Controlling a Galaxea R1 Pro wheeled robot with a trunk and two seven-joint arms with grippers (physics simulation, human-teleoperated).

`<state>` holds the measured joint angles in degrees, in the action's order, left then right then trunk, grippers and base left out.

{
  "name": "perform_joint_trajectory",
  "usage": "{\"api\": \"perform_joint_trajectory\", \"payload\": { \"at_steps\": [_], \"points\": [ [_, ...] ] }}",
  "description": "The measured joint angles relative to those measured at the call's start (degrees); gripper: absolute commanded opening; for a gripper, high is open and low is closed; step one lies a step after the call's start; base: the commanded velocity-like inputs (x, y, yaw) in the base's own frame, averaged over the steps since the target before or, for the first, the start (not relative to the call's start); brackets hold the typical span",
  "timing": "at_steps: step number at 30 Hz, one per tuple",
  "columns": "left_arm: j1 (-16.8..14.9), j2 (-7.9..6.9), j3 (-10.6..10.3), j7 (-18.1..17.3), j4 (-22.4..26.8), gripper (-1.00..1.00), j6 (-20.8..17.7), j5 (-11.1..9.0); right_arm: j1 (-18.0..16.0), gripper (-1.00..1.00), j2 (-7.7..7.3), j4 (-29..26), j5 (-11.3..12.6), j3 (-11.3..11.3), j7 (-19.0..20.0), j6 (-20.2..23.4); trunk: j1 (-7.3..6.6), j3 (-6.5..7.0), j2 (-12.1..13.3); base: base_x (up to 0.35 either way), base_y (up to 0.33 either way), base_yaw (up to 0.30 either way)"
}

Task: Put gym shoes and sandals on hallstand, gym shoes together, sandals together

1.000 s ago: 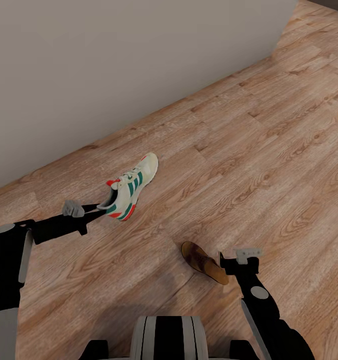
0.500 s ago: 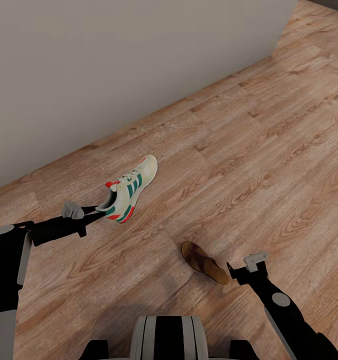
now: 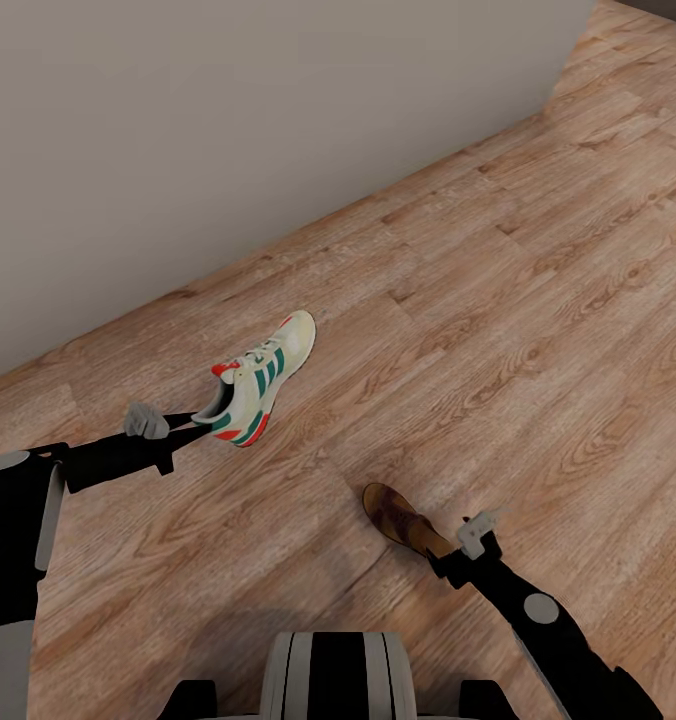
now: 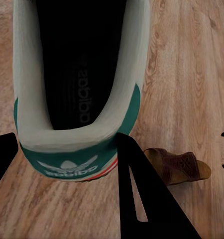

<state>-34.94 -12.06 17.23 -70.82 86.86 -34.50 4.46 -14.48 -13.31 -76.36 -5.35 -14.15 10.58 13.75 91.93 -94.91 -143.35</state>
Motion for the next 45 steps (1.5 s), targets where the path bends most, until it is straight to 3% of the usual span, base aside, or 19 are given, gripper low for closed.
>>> {"api": "perform_joint_trajectory", "payload": {
  "at_steps": [5,8,16,40,42,45],
  "points": [
    [0.00,0.00,0.00,0.00,0.00,-1.00,0.00,0.00,-0.01,1.00,0.07,0.01,-6.23,-0.73,0.92,0.02,0.00,0.00,0.00,0.000,0.000,0.000],
    [0.00,0.00,0.00,0.00,0.00,-1.00,0.00,0.00,0.00,1.00,0.07,0.01,-7.90,-0.80,1.02,0.02,0.00,0.00,0.00,0.000,0.000,0.000],
    [0.00,0.00,0.03,0.02,-0.04,-1.00,-0.02,0.11,0.00,1.00,0.07,0.01,-8.68,-0.77,1.06,0.02,0.00,0.00,0.00,0.000,0.000,0.000],
    [-0.08,0.09,-0.06,0.09,-0.20,-1.00,-0.01,0.55,0.00,1.00,0.08,0.13,-9.07,-0.27,0.93,0.02,0.62,-5.31,-0.32,0.000,0.000,0.000],
    [-0.08,0.09,-0.03,0.09,-0.19,-1.00,-0.02,0.56,0.00,1.00,0.08,0.11,-9.89,-0.20,0.88,0.02,0.67,-5.76,-0.35,0.000,0.000,0.000],
    [-0.07,0.09,-0.04,0.09,-0.23,-1.00,-0.02,0.56,0.00,1.00,0.08,0.16,-14.69,-0.14,0.77,0.01,0.75,-6.42,-0.39,0.000,0.000,0.000]
  ]
}}
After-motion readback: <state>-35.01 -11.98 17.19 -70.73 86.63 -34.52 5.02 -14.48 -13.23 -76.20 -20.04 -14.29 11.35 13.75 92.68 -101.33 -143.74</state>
